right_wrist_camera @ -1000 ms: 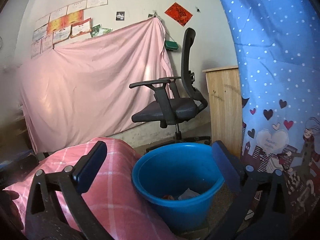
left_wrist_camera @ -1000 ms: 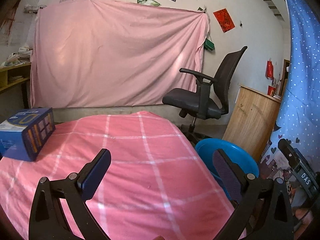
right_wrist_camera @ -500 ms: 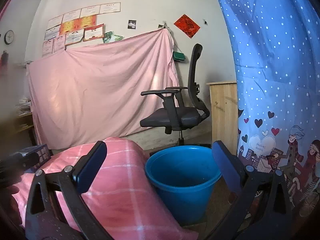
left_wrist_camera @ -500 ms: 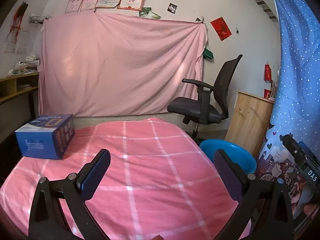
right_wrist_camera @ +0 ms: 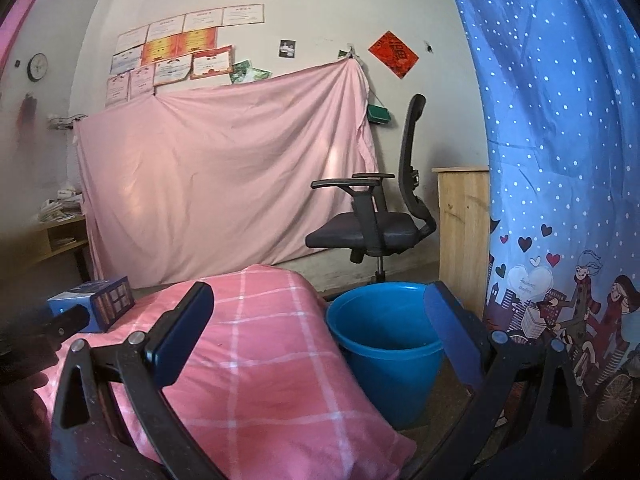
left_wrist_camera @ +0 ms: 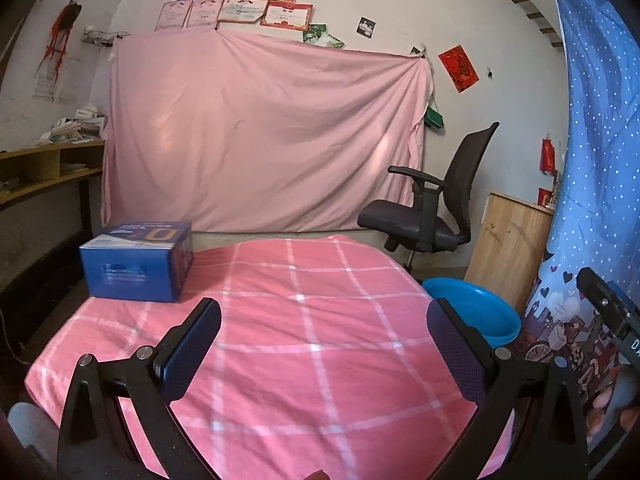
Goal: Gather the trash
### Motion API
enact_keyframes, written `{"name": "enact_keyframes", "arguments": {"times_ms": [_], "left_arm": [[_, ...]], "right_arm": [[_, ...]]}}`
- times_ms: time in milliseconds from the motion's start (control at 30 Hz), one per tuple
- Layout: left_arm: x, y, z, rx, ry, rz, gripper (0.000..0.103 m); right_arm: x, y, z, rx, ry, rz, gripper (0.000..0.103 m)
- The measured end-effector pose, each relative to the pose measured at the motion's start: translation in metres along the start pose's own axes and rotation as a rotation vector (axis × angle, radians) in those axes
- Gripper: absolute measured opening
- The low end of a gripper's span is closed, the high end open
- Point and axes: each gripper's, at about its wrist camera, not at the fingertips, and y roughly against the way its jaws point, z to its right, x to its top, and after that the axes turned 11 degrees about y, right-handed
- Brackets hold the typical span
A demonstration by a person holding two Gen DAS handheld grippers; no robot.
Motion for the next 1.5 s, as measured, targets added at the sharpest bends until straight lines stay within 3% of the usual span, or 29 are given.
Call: {"name": "enact_keyframes", "arguments": {"times_ms": [667, 967, 1500], "left_arm": [[-0.018, 0.056, -0.025, 0.049, -0.046, 0.045, 0.101], [-0.030, 0.076, -0.032, 0.074, -0.064, 0.073, 0.101], [-0.048, 0.099, -0.044, 0.108, -0.064, 0.090, 0.101]], "right_arm": [[-0.013, 0.047, -0.049, 0.017, 0.040, -0.008, 0.103], [-0.023, 0.061, -0.070, 0.022, 0.077, -0.058, 0.103], [-0.037, 0.079, -0.088, 0.001, 0.135, -0.064, 0.103]]}}
